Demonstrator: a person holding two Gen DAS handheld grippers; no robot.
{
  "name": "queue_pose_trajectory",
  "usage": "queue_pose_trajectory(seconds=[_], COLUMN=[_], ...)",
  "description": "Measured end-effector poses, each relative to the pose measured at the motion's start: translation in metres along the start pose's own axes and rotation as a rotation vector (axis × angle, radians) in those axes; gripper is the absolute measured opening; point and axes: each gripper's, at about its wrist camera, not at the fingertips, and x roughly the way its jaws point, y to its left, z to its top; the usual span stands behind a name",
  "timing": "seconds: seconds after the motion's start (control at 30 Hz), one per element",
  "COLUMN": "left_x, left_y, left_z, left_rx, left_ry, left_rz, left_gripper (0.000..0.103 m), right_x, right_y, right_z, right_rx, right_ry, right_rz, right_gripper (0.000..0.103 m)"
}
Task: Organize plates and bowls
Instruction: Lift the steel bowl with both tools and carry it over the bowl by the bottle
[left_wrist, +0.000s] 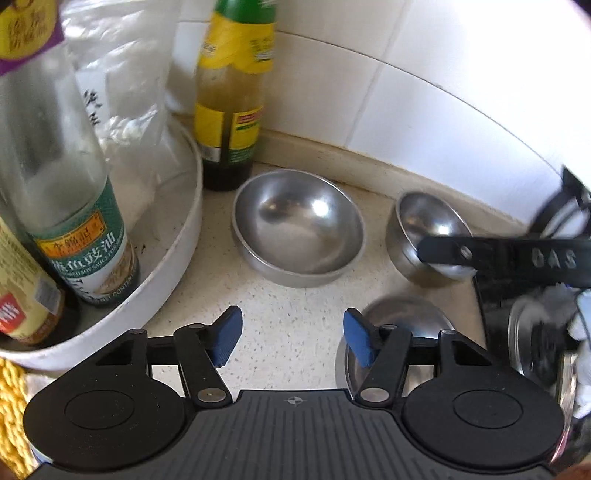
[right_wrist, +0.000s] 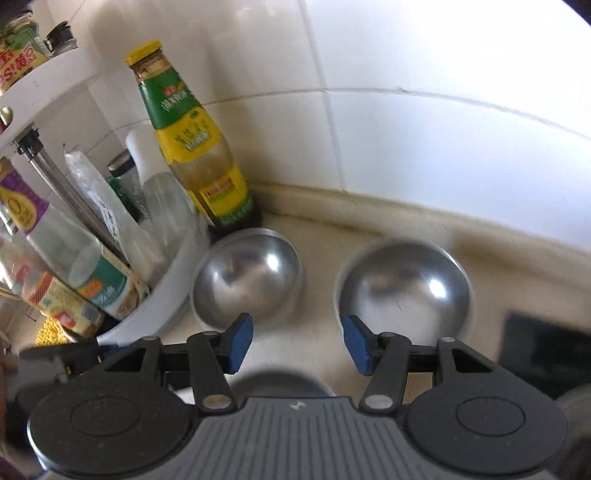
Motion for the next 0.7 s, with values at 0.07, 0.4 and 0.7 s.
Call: queue_pose_trajectory(seconds=[0.07, 0.4, 0.7], left_x=[0.005, 0.037, 0.065], left_y=[0.001, 0.003, 0.006], left_z=[0.006, 0.031, 0.026], left_rx=[-0.049, -0.211, -0.201], left_ry=[-0.01, -0.038, -0.002], left_rz=[0.011, 0.088, 0.135], left_gripper=[0.071, 0.08, 0.045], right_x=[0.019, 0.098, 0.115], right_y=[0.001, -0.008, 0.0], right_z=[0.015, 0.047, 0.043], right_rx=[-0.019, -0.04, -0.099], right_ry=[0.022, 0.146, 0.181], right_rz=[0.02, 0.116, 0.06], right_gripper=[0.069, 0.068, 0.048])
